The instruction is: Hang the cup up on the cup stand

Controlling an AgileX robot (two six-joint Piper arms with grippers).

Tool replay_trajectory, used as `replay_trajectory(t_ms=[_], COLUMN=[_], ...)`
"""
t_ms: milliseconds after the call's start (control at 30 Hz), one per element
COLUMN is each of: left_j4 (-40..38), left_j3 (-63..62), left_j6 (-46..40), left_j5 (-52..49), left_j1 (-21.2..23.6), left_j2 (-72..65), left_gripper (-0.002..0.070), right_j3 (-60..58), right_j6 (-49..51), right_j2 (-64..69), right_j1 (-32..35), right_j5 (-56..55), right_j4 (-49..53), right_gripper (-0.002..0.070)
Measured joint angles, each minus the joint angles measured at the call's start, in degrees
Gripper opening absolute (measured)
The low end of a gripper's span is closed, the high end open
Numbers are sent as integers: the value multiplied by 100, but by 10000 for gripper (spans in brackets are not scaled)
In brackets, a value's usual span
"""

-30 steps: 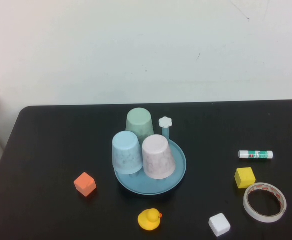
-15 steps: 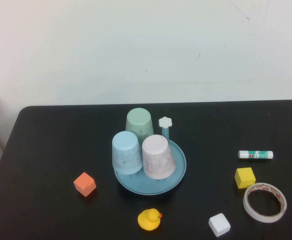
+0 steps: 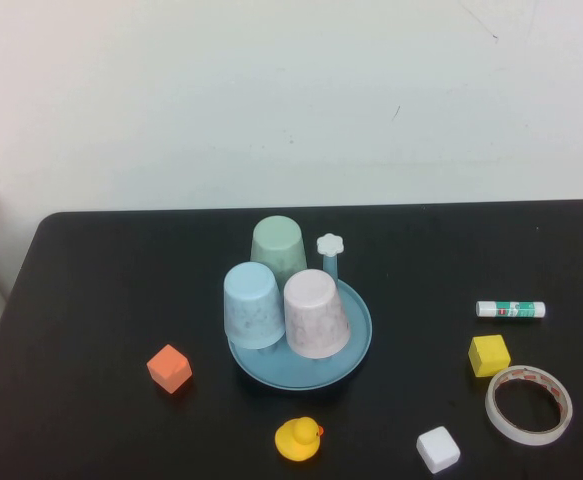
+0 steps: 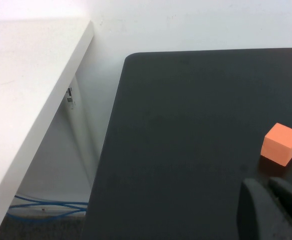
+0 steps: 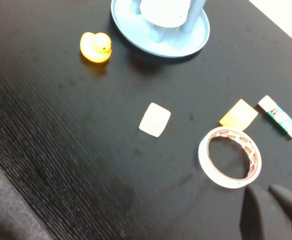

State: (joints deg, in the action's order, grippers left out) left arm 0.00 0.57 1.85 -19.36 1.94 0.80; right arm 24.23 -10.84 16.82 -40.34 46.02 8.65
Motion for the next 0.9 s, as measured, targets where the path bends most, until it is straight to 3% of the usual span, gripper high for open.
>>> replay_trajectory(t_ms=[367, 633, 900], left_j4=[0, 0, 0], left_j3=[0, 0, 0], left_j6=[0, 0, 14], left_j5=[0, 0, 0], left_j1=[0, 0, 0], left_j2=[0, 0, 0], left_gripper=[-1, -1, -1], right_j3=[0, 0, 0], right_j6=[0, 0, 0], right_j2=[-167, -437, -557], right_j1=[215, 1841, 3221], right_j5=[-702, -1491, -1558], right_j4=[263, 298, 226], right_gripper=[0, 0, 0])
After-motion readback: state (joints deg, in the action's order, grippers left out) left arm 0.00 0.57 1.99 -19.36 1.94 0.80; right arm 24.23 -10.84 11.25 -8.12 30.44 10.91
